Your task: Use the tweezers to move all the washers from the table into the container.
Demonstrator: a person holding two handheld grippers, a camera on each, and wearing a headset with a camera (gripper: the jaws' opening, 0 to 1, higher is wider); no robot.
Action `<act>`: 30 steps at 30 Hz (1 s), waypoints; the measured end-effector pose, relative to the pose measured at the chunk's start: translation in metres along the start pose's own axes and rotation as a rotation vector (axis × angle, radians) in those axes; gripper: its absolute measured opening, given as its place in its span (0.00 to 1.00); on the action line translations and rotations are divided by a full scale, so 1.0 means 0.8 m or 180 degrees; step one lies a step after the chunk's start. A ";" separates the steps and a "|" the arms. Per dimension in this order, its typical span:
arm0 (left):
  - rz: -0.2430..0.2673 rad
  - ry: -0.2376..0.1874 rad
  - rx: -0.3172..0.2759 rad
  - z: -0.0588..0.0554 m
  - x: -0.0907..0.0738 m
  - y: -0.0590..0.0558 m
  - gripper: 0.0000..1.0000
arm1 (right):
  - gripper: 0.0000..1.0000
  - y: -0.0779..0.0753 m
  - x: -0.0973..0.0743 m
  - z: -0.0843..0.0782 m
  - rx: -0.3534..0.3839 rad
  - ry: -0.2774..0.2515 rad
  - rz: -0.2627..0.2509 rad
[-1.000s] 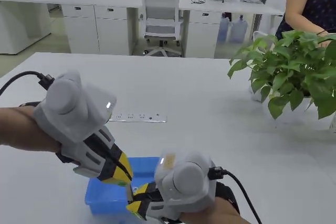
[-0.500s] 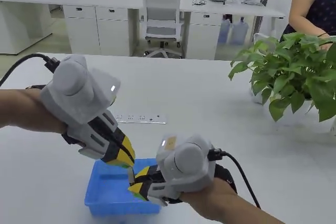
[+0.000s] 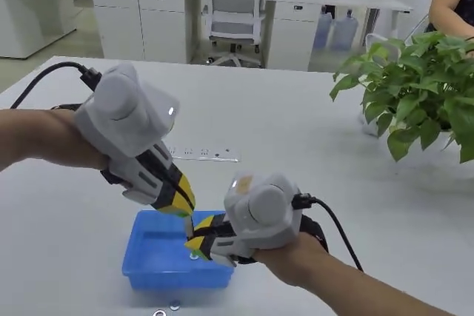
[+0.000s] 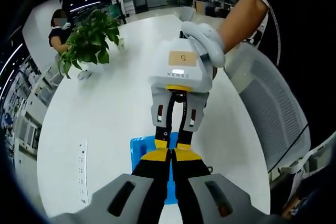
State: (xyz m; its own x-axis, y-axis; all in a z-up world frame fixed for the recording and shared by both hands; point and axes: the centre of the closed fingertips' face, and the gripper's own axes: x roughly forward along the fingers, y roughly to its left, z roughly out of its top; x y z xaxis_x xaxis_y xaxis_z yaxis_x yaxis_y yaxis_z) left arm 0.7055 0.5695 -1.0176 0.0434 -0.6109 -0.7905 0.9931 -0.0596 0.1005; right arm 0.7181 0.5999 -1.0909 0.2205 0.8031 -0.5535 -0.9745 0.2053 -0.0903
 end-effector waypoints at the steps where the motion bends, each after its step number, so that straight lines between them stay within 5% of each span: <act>1: -0.0004 0.0001 -0.0010 -0.002 0.002 0.002 0.05 | 0.10 -0.001 0.002 -0.001 -0.0001 0.0005 -0.0003; 15: -0.0031 0.0034 -0.0114 -0.033 0.029 0.019 0.05 | 0.10 -0.017 0.036 -0.028 0.0088 0.0087 0.0047; 30: -0.0056 0.0066 -0.0183 -0.046 0.044 0.023 0.05 | 0.11 -0.021 0.050 -0.045 0.0131 0.0162 0.0087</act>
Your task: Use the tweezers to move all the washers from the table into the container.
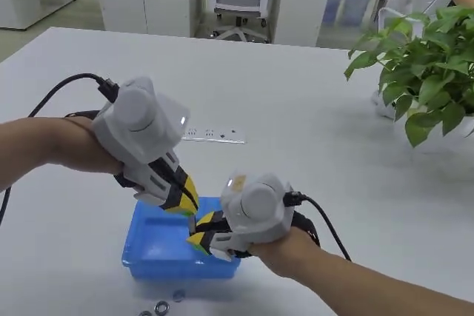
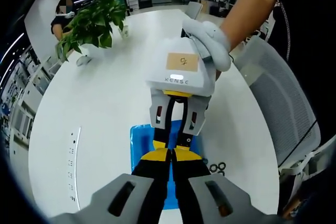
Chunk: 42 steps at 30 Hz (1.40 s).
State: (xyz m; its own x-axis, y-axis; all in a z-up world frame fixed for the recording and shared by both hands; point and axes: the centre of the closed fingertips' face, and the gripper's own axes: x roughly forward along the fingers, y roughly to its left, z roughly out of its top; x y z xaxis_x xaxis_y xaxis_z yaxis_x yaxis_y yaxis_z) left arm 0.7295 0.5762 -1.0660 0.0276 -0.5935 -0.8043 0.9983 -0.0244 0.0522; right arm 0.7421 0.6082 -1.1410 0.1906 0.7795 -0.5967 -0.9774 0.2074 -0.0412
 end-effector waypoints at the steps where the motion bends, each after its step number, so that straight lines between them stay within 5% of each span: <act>1: 0.0001 0.0001 0.0001 0.000 0.000 0.000 0.05 | 0.11 0.000 0.000 0.000 0.0000 -0.0002 0.0000; 24: 0.0078 -0.0028 0.0039 0.021 -0.022 -0.008 0.05 | 0.11 0.005 -0.025 0.021 -0.0114 -0.0084 -0.0062; 42: 0.0122 -0.0010 0.0160 0.042 -0.051 -0.044 0.05 | 0.09 0.042 -0.050 0.046 -0.0209 -0.0183 -0.0073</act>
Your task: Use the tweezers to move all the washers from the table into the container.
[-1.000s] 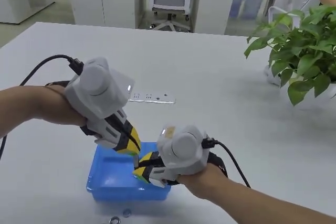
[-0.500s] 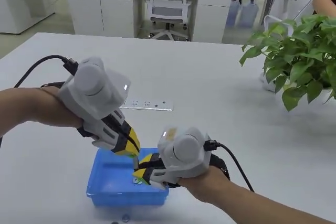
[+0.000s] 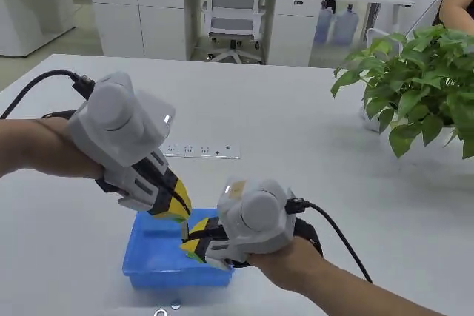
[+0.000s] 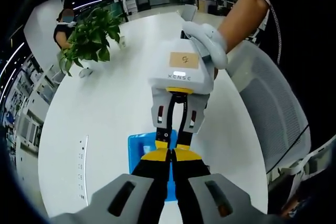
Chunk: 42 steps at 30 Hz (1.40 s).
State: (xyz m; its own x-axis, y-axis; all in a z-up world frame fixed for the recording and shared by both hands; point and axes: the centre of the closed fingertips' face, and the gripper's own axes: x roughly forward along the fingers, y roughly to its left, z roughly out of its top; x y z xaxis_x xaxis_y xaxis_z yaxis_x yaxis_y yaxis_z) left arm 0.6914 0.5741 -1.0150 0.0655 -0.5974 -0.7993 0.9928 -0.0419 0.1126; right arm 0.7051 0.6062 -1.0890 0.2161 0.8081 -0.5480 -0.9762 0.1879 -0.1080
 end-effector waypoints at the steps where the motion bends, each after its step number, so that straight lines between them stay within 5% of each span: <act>1: 0.0002 0.0003 -0.0002 0.001 -0.002 -0.003 0.05 | 0.09 0.004 -0.002 0.002 0.0000 -0.0010 -0.0002; 15: -0.0055 0.0030 -0.0015 0.004 -0.006 -0.034 0.05 | 0.09 0.034 -0.009 0.004 0.0025 -0.0044 0.0012; 42: -0.0108 0.0096 -0.0123 -0.026 0.014 -0.087 0.05 | 0.10 0.090 0.013 -0.021 0.0084 -0.0004 0.0189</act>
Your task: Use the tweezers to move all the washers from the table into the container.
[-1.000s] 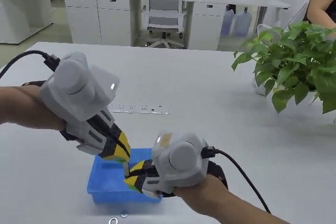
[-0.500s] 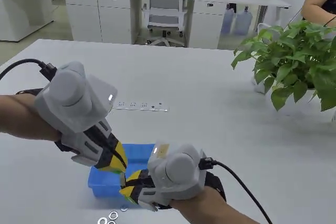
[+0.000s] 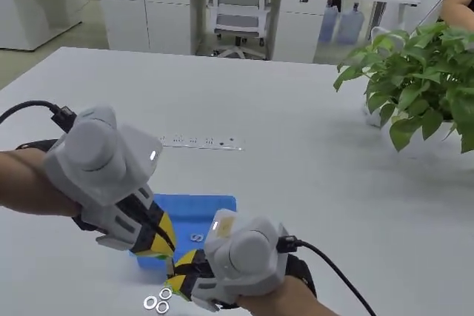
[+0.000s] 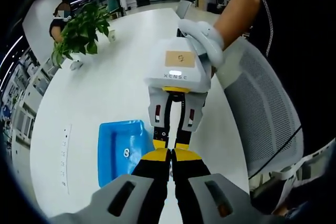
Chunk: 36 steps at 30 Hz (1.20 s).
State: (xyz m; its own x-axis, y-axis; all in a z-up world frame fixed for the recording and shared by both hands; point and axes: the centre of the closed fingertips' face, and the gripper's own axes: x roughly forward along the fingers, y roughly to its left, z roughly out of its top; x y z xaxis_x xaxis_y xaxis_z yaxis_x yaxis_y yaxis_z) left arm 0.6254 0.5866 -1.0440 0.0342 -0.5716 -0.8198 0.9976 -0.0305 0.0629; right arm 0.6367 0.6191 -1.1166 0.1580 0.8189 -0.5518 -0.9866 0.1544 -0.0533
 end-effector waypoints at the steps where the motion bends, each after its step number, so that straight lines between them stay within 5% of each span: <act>1: 0.0001 -0.0002 -0.0005 -0.001 0.001 -0.001 0.05 | 0.10 0.001 0.001 -0.001 0.0000 0.0000 0.0003; 36: 0.0030 0.0020 -0.0175 -0.035 0.025 -0.021 0.05 | 0.12 0.025 0.032 -0.031 -0.0025 0.0109 0.0178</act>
State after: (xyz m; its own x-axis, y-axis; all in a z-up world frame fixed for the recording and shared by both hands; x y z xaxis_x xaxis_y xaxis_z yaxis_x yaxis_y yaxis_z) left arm 0.6111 0.5987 -1.0779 0.0438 -0.5664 -0.8230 0.9990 0.0199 0.0394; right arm 0.6199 0.6296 -1.1521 0.1011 0.8066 -0.5823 -0.9941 0.1043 -0.0280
